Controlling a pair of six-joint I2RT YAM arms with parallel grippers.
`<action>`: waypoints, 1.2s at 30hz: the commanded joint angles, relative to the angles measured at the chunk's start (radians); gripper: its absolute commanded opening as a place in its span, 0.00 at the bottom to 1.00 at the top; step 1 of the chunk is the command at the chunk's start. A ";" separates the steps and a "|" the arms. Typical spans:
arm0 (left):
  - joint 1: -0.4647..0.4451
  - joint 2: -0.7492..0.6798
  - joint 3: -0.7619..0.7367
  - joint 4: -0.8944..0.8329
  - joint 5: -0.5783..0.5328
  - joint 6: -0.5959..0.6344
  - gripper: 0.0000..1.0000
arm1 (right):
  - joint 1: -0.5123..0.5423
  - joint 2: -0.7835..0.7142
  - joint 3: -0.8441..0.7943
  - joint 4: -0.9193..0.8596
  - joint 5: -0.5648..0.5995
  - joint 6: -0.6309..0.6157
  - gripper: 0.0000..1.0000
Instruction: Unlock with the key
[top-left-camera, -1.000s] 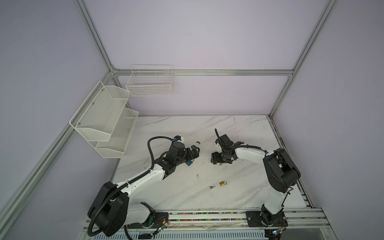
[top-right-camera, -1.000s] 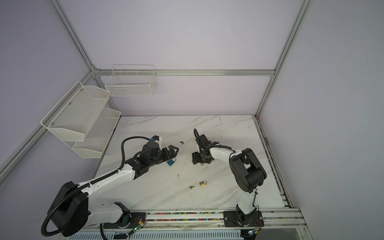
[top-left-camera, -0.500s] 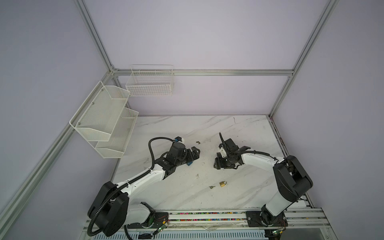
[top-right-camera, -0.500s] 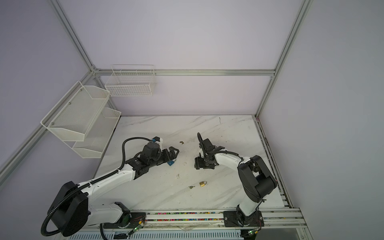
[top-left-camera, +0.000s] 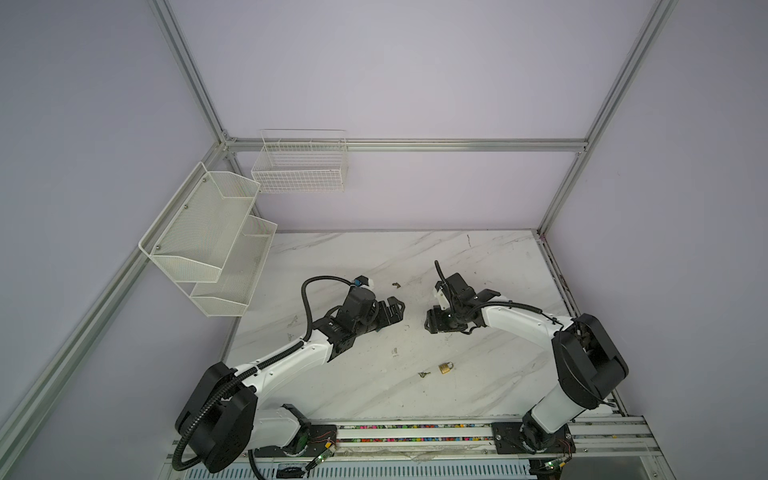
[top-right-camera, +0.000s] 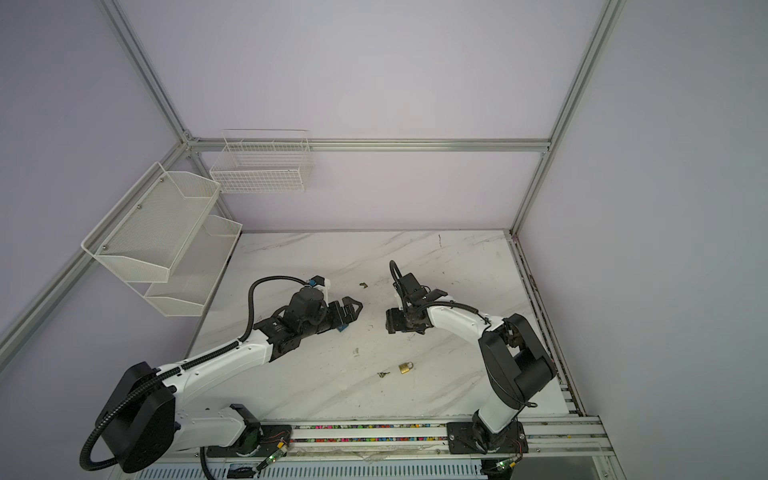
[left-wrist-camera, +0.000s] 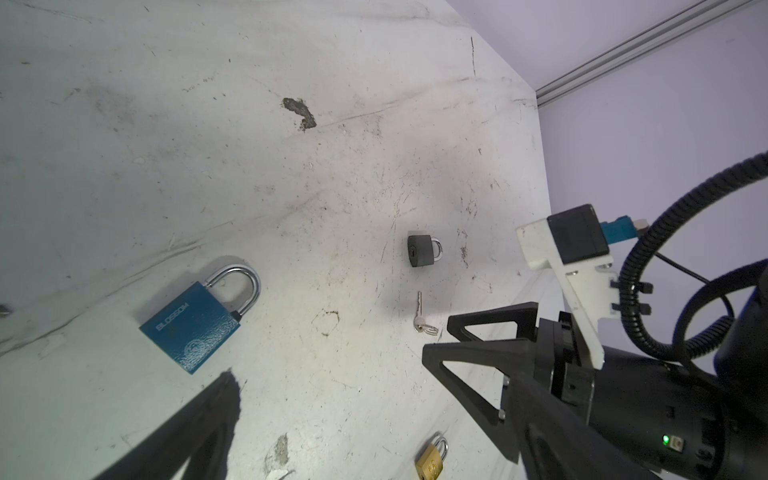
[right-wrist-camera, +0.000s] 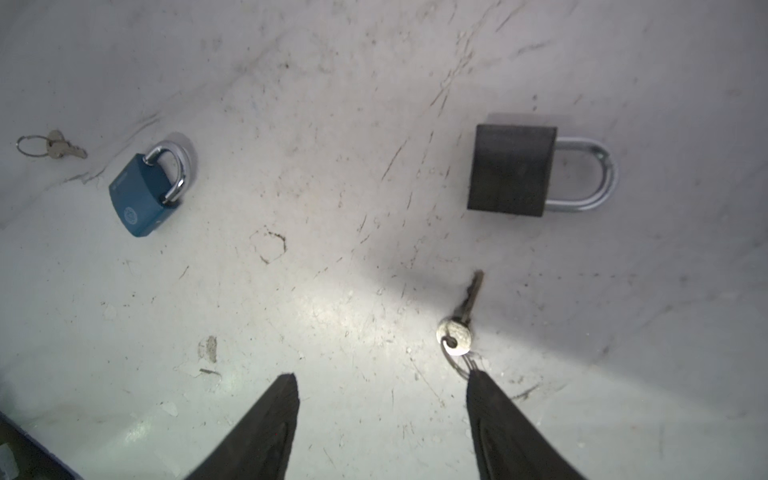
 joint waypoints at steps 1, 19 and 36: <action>-0.008 -0.013 0.068 0.017 -0.014 -0.018 1.00 | -0.003 0.032 0.035 -0.042 0.074 -0.025 0.66; -0.035 -0.021 0.067 -0.017 -0.031 -0.032 1.00 | -0.001 0.110 0.028 -0.067 0.104 -0.098 0.39; -0.036 0.008 0.082 -0.024 -0.023 -0.026 1.00 | 0.045 0.142 0.008 -0.052 0.122 -0.077 0.23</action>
